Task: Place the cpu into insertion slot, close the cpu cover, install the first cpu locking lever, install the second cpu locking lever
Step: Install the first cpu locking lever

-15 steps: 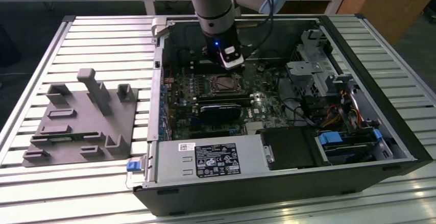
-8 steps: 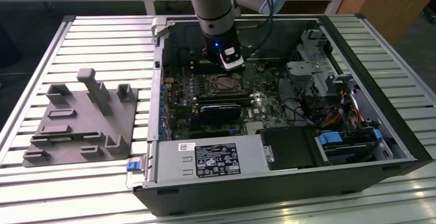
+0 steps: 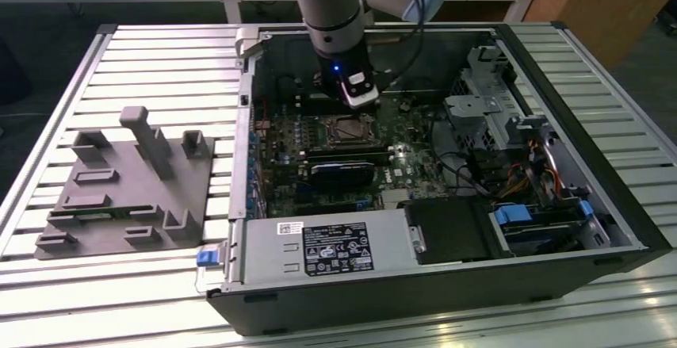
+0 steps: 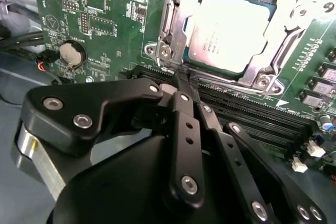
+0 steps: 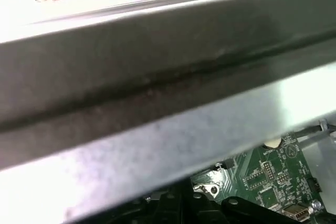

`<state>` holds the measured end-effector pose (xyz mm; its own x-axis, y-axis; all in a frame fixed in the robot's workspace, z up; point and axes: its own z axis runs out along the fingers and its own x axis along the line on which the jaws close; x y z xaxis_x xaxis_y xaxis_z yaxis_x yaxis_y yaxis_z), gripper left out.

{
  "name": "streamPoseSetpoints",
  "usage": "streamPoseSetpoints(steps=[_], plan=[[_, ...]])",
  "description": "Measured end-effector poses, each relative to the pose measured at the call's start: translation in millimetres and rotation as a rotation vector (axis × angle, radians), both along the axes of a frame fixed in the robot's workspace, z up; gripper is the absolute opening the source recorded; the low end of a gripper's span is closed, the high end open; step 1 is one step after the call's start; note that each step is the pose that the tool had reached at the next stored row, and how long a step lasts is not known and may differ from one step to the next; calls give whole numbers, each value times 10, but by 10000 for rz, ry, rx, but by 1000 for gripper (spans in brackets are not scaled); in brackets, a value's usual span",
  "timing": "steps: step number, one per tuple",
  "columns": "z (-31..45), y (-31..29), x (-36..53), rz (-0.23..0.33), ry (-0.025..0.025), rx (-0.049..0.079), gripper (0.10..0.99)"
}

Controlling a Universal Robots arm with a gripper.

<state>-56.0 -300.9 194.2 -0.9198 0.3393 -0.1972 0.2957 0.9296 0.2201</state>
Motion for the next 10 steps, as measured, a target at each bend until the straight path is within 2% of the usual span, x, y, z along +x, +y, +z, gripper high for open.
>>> streamPoseSetpoints(steps=[4,10], plan=[[50,0,0,0,0,-1,106],[53,0,0,0,1,-1,106]])
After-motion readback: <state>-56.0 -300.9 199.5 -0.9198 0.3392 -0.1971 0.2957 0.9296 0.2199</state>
